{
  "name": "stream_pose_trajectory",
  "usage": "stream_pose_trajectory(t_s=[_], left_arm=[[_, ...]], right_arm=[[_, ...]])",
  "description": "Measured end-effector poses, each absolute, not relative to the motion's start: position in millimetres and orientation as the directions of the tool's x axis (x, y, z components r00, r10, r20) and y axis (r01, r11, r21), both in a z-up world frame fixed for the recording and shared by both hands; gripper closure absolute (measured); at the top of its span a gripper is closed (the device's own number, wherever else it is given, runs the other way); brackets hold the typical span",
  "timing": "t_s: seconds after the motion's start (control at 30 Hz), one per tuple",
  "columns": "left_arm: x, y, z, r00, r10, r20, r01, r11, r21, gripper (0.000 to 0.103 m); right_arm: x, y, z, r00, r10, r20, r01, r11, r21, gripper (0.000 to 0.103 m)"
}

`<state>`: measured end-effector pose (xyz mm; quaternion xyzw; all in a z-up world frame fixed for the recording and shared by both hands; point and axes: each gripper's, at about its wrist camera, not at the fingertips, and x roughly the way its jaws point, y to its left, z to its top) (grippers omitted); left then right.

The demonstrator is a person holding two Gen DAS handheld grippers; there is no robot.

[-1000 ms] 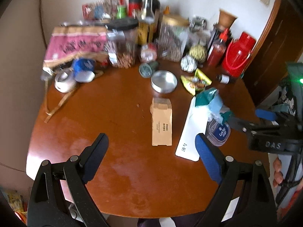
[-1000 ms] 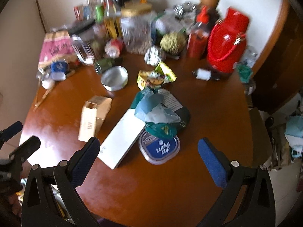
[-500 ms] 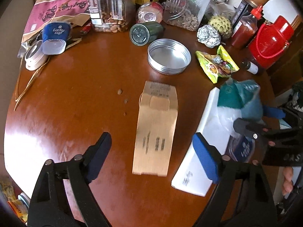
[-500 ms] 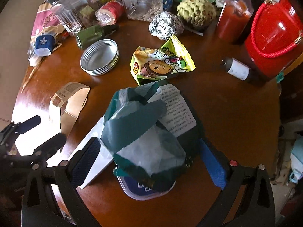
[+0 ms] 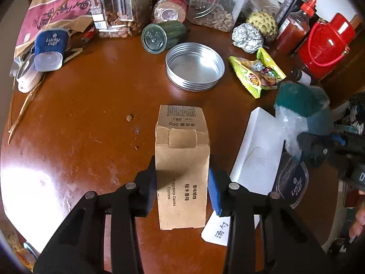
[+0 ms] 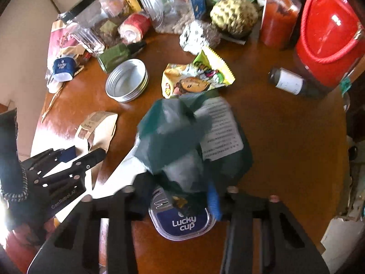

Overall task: Collect trash
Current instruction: 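Lift both held items and carry them over the white floor bucket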

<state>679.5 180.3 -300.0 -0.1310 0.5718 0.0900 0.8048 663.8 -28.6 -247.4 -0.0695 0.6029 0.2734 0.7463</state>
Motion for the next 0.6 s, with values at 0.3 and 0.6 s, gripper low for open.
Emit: stream_pose_trajectory(t_s=[0.3,0.6], left_arm=[[654,184,-259,0.416,-0.028,-0.909,-0.255,0.956,-0.146,0.064],[598,189,-192,0.555,-0.044,-0.831,-0.165,0.973,-0.162,0.065]], right_arm=[[645,-39,-211,0.23,0.343,-0.911,-0.434,0.874,0.219,0.087],[597,-53,-158,0.393,0.36,-0.846,-0.343,0.911,0.228,0.087]])
